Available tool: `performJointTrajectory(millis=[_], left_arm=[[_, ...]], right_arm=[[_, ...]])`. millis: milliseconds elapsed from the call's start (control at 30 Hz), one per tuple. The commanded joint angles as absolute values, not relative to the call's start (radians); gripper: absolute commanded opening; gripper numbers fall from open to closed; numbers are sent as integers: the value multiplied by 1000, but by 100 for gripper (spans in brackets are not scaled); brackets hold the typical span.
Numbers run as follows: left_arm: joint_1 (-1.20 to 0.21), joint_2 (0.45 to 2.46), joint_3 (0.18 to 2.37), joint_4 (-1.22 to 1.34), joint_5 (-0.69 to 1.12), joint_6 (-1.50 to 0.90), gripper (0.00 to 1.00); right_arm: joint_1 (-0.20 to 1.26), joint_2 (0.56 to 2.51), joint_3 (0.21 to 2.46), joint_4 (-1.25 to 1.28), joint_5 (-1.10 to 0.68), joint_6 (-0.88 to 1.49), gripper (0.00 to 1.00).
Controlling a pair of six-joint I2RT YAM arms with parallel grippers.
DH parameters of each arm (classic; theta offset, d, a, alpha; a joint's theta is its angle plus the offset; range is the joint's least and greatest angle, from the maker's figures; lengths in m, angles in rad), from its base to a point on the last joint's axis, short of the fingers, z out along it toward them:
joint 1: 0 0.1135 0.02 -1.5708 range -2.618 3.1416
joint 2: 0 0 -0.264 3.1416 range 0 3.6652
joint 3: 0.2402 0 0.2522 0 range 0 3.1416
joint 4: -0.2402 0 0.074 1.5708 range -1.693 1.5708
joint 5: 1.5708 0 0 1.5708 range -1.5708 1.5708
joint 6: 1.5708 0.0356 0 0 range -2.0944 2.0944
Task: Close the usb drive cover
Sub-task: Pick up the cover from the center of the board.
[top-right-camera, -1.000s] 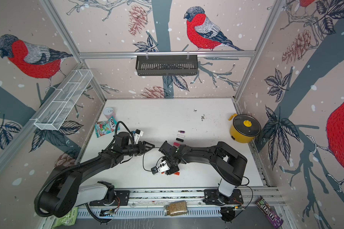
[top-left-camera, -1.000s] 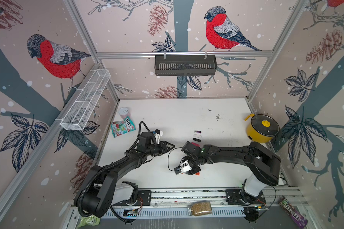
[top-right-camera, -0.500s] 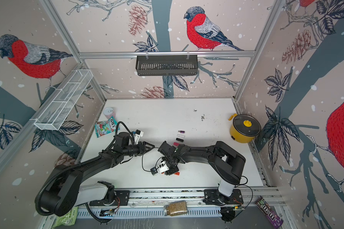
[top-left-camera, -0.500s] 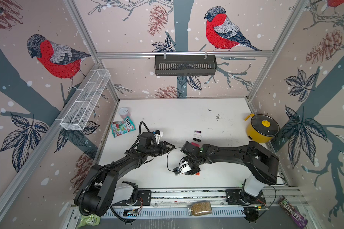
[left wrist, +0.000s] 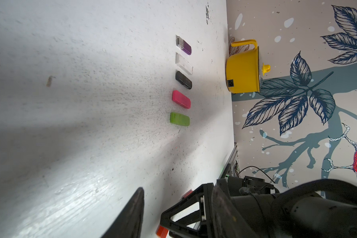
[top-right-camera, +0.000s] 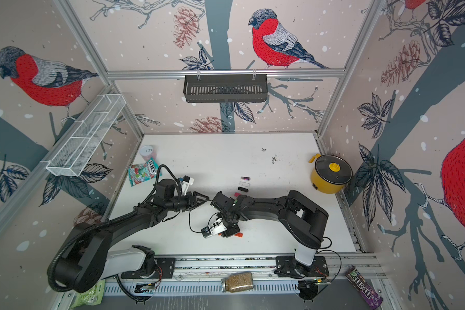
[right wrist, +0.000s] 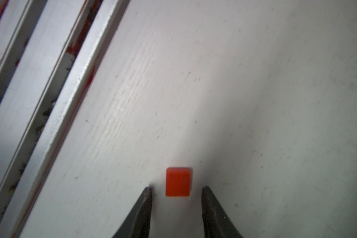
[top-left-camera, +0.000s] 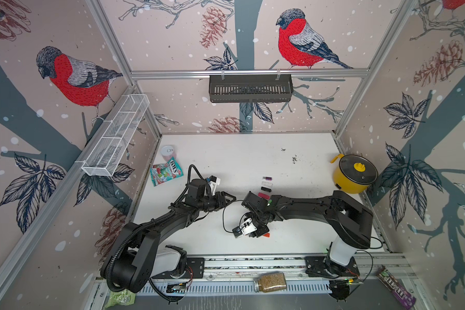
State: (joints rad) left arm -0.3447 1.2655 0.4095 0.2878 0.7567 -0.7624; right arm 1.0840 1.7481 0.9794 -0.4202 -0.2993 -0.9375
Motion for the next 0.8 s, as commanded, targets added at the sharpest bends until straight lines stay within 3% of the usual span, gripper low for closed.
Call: performJointTrajectory(millis=[0, 767], left_arm=[[-344, 1264, 406, 319, 761, -773, 53], [-344, 1254, 400, 320, 755, -777, 53]], right_arm=[[1086, 1759, 982, -460, -273, -930, 40], [1078, 1817, 1043, -509, -268, -890, 31]])
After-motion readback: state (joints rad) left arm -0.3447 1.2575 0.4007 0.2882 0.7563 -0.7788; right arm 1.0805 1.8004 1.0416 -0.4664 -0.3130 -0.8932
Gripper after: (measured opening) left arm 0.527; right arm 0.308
